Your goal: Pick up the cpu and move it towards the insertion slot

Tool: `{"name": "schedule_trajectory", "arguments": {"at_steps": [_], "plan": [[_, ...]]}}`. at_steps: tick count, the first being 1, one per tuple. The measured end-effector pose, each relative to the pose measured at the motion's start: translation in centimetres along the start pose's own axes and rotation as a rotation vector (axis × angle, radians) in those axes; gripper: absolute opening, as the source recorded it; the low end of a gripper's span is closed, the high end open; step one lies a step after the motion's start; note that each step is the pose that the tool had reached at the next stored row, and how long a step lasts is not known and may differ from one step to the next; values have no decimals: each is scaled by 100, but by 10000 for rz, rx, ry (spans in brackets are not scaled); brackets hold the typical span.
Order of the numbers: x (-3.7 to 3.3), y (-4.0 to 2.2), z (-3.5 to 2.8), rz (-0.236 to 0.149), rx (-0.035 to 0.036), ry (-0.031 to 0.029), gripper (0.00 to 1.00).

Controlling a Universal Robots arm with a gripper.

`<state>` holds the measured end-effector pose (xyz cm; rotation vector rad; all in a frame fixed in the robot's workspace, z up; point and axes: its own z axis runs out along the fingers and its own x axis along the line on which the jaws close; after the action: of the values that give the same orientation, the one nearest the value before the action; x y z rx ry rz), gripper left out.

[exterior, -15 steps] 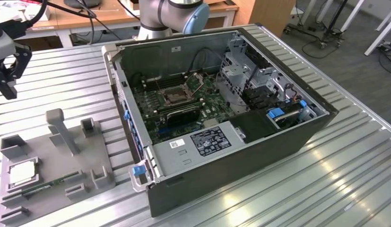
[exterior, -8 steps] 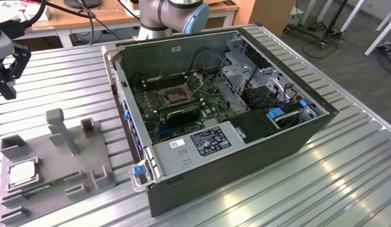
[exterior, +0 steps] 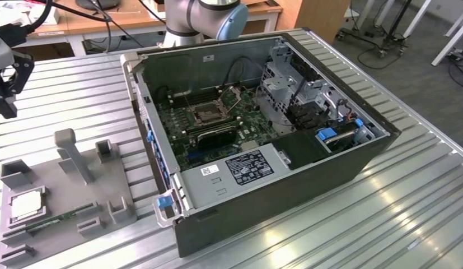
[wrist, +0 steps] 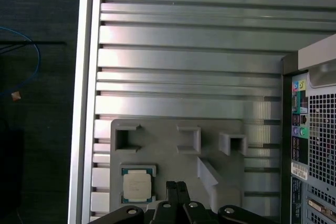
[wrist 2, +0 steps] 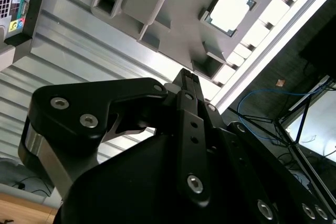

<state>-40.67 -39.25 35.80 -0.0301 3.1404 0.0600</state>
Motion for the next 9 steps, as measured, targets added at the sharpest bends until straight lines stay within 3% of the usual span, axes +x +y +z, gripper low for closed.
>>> {"name": "schedule_trajectory", "arguments": {"at_steps": [9], "plan": [[10, -10, -1, 0, 1, 1, 11]]}}
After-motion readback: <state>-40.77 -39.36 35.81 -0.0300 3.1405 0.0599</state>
